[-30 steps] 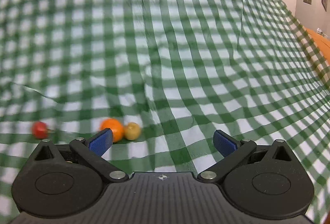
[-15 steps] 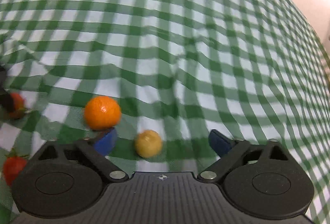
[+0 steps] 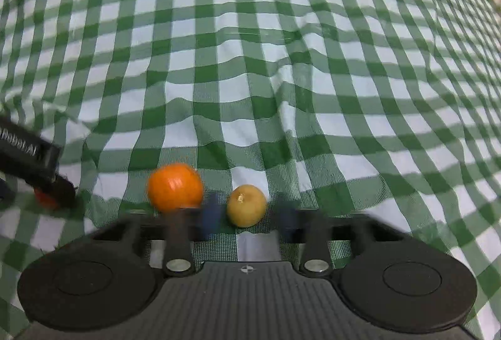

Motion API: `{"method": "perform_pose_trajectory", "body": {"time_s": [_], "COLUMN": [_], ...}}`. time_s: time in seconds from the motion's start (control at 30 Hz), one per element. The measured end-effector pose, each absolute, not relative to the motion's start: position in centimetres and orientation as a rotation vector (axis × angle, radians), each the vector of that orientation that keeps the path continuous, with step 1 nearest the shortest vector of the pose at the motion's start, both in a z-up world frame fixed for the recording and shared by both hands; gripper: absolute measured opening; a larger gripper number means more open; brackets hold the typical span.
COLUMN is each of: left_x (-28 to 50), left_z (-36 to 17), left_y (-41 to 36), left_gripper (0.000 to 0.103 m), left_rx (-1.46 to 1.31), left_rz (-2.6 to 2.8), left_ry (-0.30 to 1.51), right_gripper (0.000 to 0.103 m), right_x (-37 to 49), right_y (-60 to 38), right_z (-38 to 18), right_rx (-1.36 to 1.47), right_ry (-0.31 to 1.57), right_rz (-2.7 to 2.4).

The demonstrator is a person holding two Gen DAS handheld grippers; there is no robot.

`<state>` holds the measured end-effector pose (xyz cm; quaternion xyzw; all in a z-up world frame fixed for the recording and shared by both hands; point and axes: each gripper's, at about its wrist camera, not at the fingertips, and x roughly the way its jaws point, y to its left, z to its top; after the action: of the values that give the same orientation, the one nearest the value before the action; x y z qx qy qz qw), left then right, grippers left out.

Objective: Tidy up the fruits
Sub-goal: 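Grasp a red cherry tomato with left tool while right tool grasps a yellow fruit, then carry the red tomato and yellow fruit toward the pink plate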

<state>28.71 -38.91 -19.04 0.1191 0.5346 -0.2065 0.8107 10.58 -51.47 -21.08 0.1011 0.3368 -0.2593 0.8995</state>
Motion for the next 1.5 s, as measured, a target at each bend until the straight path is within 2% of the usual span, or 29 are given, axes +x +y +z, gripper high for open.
{"method": "perform_pose_trajectory", "body": {"time_s": [0.03, 0.07, 0.4, 0.73, 1.07, 1.5], "left_x": [28.7, 28.5, 25.8, 18.0, 8.6, 3.3], "left_z": [-18.7, -18.5, -15.0, -9.0, -4.6, -2.1], "left_y": [-38.8, -38.8, -36.1, -26.9, -15.9, -3.7], "left_gripper": [0.035, 0.034, 0.034, 0.034, 0.034, 0.034], "left_rx": [0.239, 0.224, 0.178, 0.191, 0.17, -0.015], "left_rz": [-0.485, -0.5, -0.491, -0.418, -0.382, -0.247], "left_ry": [1.162, 1.18, 1.141, 1.149, 1.104, 1.029], "right_gripper": [0.027, 0.027, 0.027, 0.027, 0.027, 0.027], "right_x": [10.4, 10.2, 8.1, 1.2, -6.5, -7.4], "right_y": [-51.7, -52.1, -53.2, -49.3, -37.8, -23.5], "right_z": [-21.0, -20.9, -20.1, -13.6, -6.9, -2.6], "right_rx": [0.224, 0.248, 0.295, 0.26, 0.328, 0.223], "right_ry": [0.695, 0.686, 0.605, 0.575, 0.632, 0.673], "right_rz": [-0.547, -0.562, -0.694, -0.659, -0.395, -0.057]}}
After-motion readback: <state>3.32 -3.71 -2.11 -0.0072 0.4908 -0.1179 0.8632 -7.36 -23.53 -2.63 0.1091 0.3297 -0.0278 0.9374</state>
